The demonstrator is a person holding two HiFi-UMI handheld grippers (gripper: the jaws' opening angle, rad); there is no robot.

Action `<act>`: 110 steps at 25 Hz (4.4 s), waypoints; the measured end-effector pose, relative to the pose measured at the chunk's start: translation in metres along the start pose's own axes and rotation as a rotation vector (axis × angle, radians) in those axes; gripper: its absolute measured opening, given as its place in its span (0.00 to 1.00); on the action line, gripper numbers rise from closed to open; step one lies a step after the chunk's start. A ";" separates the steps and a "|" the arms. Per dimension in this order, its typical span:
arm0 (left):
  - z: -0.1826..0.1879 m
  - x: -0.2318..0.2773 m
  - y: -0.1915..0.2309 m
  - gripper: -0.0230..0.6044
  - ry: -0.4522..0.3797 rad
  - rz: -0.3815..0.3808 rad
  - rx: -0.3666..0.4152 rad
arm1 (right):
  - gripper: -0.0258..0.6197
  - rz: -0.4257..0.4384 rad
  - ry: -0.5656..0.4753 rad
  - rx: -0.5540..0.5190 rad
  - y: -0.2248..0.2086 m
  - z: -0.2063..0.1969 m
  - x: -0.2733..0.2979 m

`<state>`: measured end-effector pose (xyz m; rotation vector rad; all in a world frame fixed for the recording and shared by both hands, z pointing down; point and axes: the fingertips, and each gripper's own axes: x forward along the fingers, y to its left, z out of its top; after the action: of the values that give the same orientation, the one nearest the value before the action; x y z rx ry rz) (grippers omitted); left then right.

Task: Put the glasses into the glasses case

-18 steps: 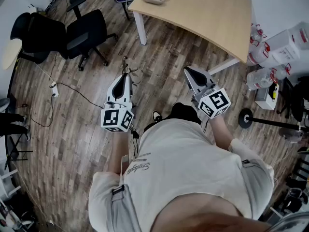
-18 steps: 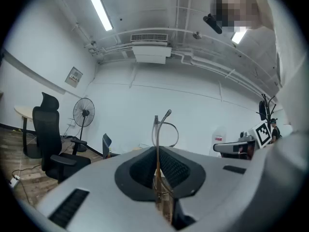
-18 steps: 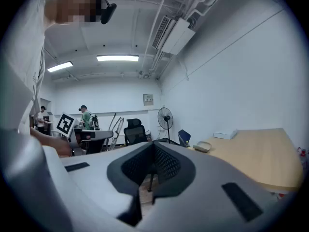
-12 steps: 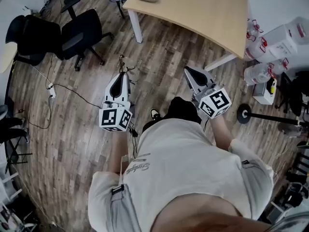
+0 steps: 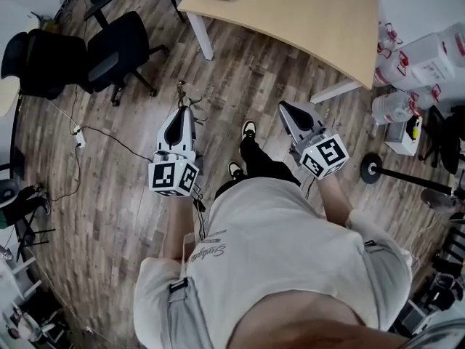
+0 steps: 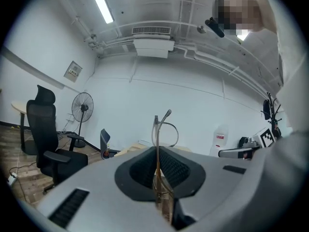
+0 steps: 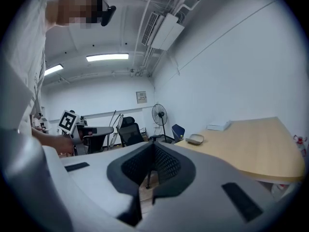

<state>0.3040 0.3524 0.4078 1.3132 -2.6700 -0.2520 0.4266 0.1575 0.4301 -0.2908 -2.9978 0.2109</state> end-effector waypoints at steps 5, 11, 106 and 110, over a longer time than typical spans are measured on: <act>0.008 0.049 0.011 0.08 0.041 0.009 0.024 | 0.03 0.008 -0.006 -0.008 -0.040 0.001 0.049; 0.042 0.138 0.017 0.08 0.038 -0.009 0.100 | 0.03 0.024 -0.050 -0.031 -0.101 0.019 0.106; 0.100 0.713 0.204 0.08 0.240 -0.478 0.140 | 0.03 -0.409 0.013 0.121 -0.447 0.063 0.496; 0.097 0.721 0.194 0.08 0.254 -0.556 0.132 | 0.03 -0.486 0.007 0.114 -0.450 0.070 0.488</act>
<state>-0.3010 -0.0959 0.4020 1.9620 -2.0990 0.0326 -0.1400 -0.1913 0.4815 0.4430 -2.9201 0.3239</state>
